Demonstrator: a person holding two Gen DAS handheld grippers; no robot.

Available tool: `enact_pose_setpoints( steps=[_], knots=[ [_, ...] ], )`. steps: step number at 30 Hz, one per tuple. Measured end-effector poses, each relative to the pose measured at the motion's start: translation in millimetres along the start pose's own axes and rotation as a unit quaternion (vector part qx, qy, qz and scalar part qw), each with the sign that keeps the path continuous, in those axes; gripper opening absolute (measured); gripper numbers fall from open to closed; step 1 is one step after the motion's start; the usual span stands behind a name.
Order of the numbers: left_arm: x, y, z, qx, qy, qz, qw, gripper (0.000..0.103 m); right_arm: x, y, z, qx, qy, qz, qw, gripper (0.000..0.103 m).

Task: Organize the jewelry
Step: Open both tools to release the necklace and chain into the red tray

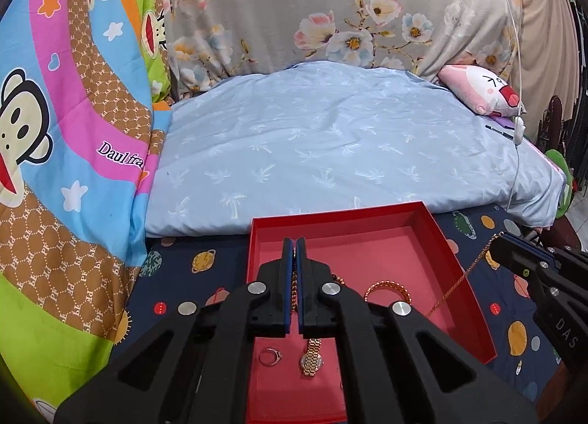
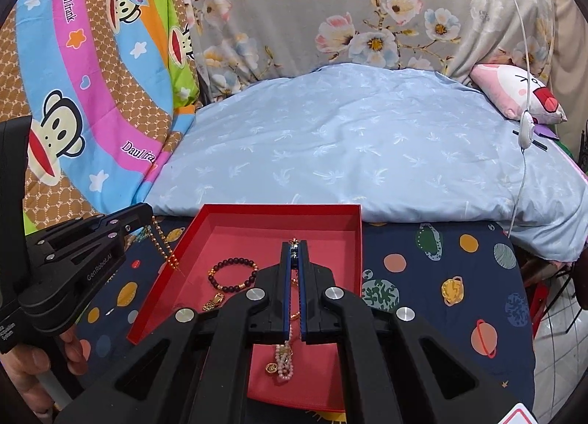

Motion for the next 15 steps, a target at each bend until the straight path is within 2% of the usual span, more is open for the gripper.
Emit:
enact_pose_setpoints(
  steps=[11,15],
  knots=[
    [-0.4,-14.2,0.2,0.003,0.005,-0.006,1.0000,0.003,-5.0,-8.8,4.7,-0.008,-0.002,-0.003,1.000,0.003],
    [-0.4,-16.9,-1.0,0.004,0.008,-0.009,0.9999,0.005,-4.1,-5.5,4.0,-0.010,-0.003,0.004,1.000,0.007]
  ],
)
Point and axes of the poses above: each gripper's, at about its wrist camera, not at the fingertips, and y roughly against the way its jaws point, z to its right, x to its top, the point moved 9 cm from there along -y, roughly the way its jaws point, and after that the axes turned 6 degrees about x, right-handed, at the moved point
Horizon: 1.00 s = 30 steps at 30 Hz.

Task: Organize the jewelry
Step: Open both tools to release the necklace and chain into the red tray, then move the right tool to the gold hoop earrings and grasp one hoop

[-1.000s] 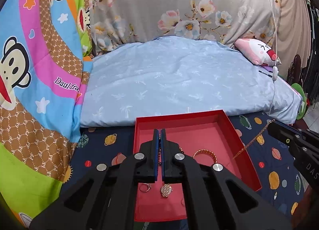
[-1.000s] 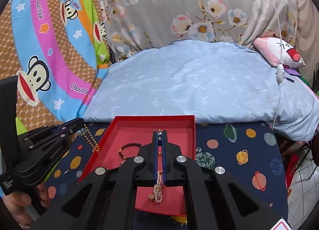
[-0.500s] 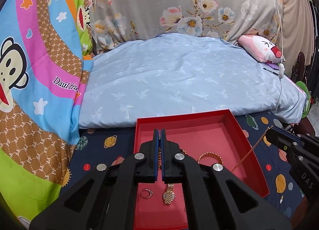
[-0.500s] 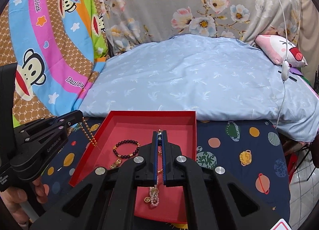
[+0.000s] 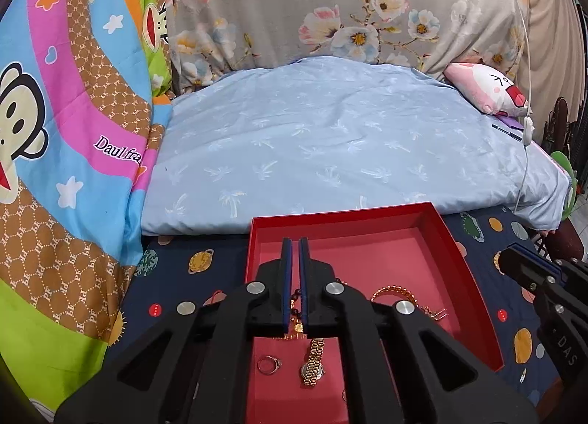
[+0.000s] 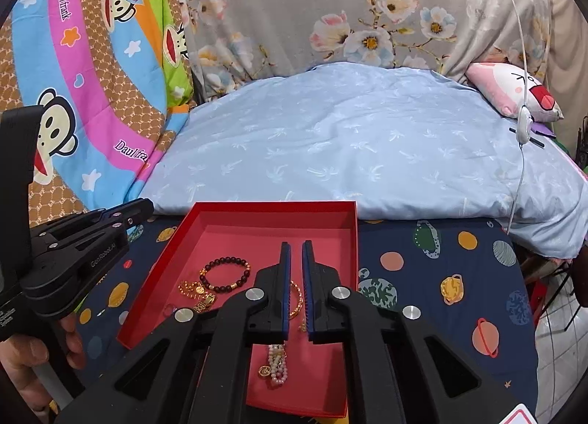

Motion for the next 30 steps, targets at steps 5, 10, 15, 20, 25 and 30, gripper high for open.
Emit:
enact_pose_setpoints(
  steps=[5,10,15,20,25,30],
  knots=[
    [1.7,6.8,-13.3,0.030,0.019,0.016,0.9992,0.060,-3.1,6.7,1.2,0.001,0.000,0.004,1.000,0.013],
    [-3.4,16.6,-12.3,0.029,0.010,0.018,0.9994,0.060,-13.2,12.7,-1.9,0.004,0.002,0.002,1.000,0.017],
    [-13.9,26.6,-7.6,0.023,0.005,0.016,0.9996,0.060,-28.2,18.2,-7.3,0.005,0.004,-0.005,1.000,0.017],
    [-24.8,38.0,-7.4,0.018,0.006,0.014,0.9997,0.060,-37.9,30.2,-7.4,0.009,-0.003,-0.005,1.000,0.017],
    [-43.9,49.9,-9.0,0.019,0.004,0.007,0.9998,0.060,-57.3,48.5,-6.1,0.011,-0.012,-0.011,1.000,0.017],
    [-77.1,65.0,-12.8,0.017,0.004,-0.007,0.9998,0.065,-94.3,71.9,-7.5,0.011,-0.011,-0.027,1.000,0.018]
  ],
)
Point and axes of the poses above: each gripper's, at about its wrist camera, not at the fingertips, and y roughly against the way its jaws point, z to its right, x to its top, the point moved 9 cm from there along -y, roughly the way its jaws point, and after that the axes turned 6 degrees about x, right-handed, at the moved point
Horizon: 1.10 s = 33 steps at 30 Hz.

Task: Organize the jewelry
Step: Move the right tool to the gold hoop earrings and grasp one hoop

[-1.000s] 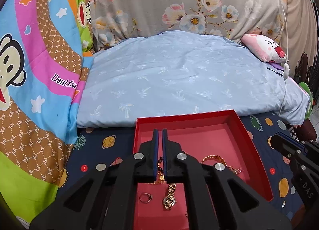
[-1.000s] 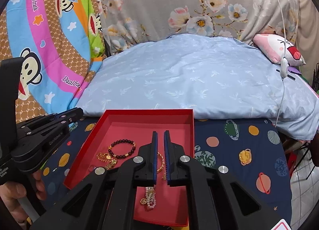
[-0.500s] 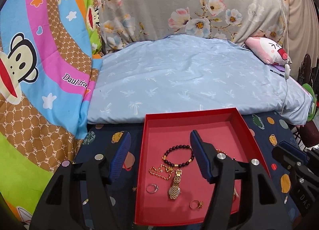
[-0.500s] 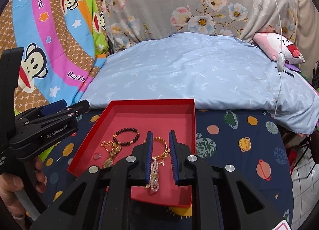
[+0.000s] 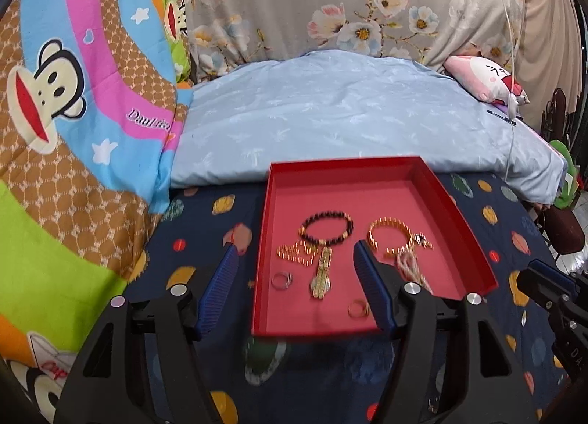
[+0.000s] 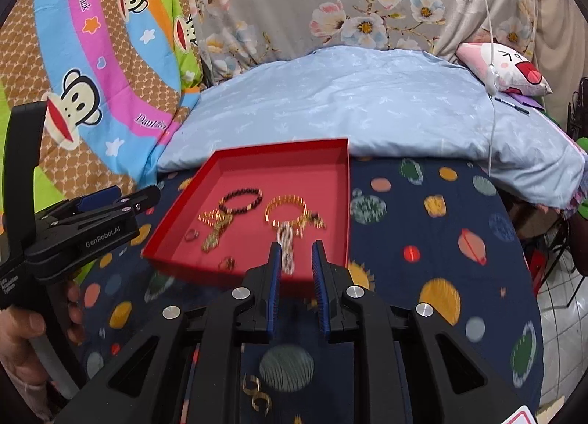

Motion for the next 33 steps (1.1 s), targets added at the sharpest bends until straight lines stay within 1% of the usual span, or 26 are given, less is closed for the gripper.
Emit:
enact_pose_setpoints(
  steps=[4,8,11,15,19,20,21,24,30,33],
  knots=[
    [-33.2,9.4,-4.2,-0.003,0.004,-0.022,0.9998,0.069,-32.3,11.9,-6.1,0.010,-0.004,-0.021,1.000,0.018],
    [-66.9,18.4,-7.4,-0.011,0.010,-0.045,0.9989,0.071,-68.4,18.7,-14.0,0.005,0.004,-0.046,0.999,0.018],
    [-85.4,23.7,-10.3,-0.016,0.021,-0.058,0.9979,0.071,-93.5,16.4,-21.7,0.015,0.000,-0.070,0.997,0.019],
    [-102.4,27.4,-11.8,-0.021,0.033,-0.074,0.9965,0.072,-115.1,5.3,-29.2,0.021,0.002,-0.096,0.995,0.019],
    [-115.2,27.9,-10.7,-0.027,0.035,-0.086,0.9953,0.072,-123.3,-3.3,-33.3,0.021,0.008,-0.106,0.994,0.020],
    [-118.4,28.4,-10.1,-0.028,0.036,-0.088,0.9951,0.072,-124.0,-5.0,-34.3,0.022,0.008,-0.107,0.994,0.021],
    [-120.8,28.8,-9.6,-0.029,0.037,-0.090,0.9948,0.072,-125.0,-7.4,-34.9,0.023,0.008,-0.108,0.994,0.024],
    [-125.9,29.2,-8.2,-0.033,0.038,-0.093,0.9943,0.072,-126.5,-13.7,-34.4,0.021,0.007,-0.114,0.993,0.024],
    [-130.5,28.5,-7.8,-0.022,0.031,-0.093,0.9950,0.072,-130.3,-19.5,-33.9,0.017,0.008,-0.117,0.993,0.025],
    [-132.2,28.1,-6.9,-0.024,0.030,-0.096,0.9947,0.072,-129.4,-20.8,-32.3,0.014,0.008,-0.115,0.993,0.024]
  ],
)
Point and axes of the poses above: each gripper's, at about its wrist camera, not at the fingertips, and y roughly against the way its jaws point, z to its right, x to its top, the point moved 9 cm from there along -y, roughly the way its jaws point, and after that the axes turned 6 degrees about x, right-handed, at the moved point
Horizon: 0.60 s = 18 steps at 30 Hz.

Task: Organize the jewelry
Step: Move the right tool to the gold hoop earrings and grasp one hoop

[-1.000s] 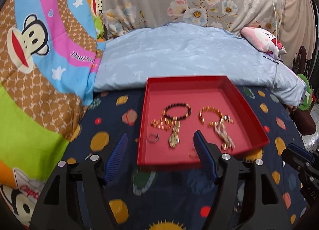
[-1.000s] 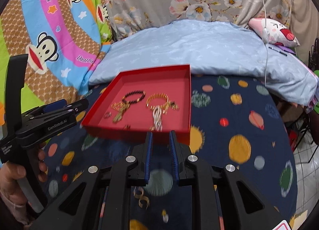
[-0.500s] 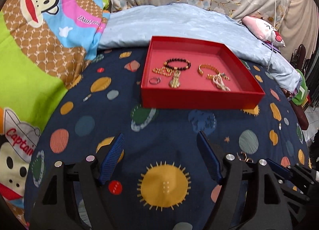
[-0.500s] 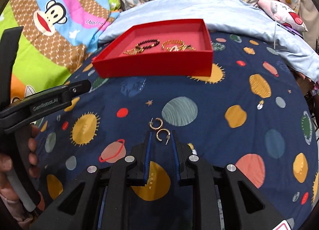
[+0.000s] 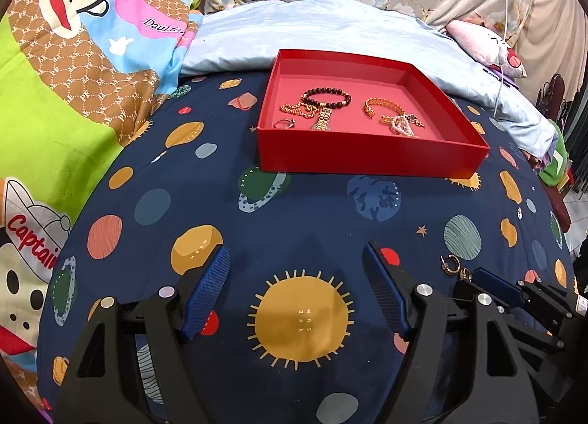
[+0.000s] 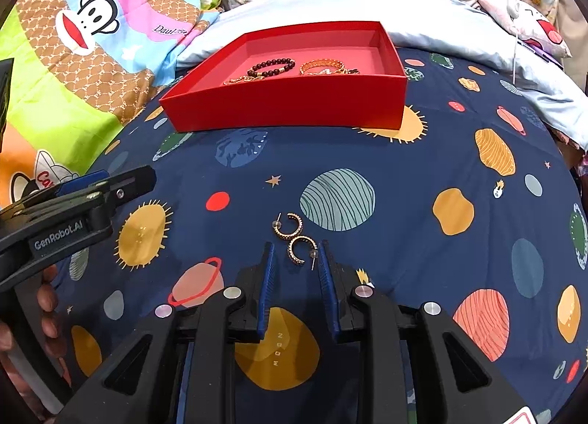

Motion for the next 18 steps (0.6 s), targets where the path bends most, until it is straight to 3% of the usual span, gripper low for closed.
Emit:
enact_pose_setpoints(
  steps=[18],
  knots=[
    [-10.0,3.1,23.1,-0.019,-0.014,-0.007,0.9997,0.072,-3.1,8.4,9.2,-0.020,-0.001,0.011,1.000,0.017]
  ],
)
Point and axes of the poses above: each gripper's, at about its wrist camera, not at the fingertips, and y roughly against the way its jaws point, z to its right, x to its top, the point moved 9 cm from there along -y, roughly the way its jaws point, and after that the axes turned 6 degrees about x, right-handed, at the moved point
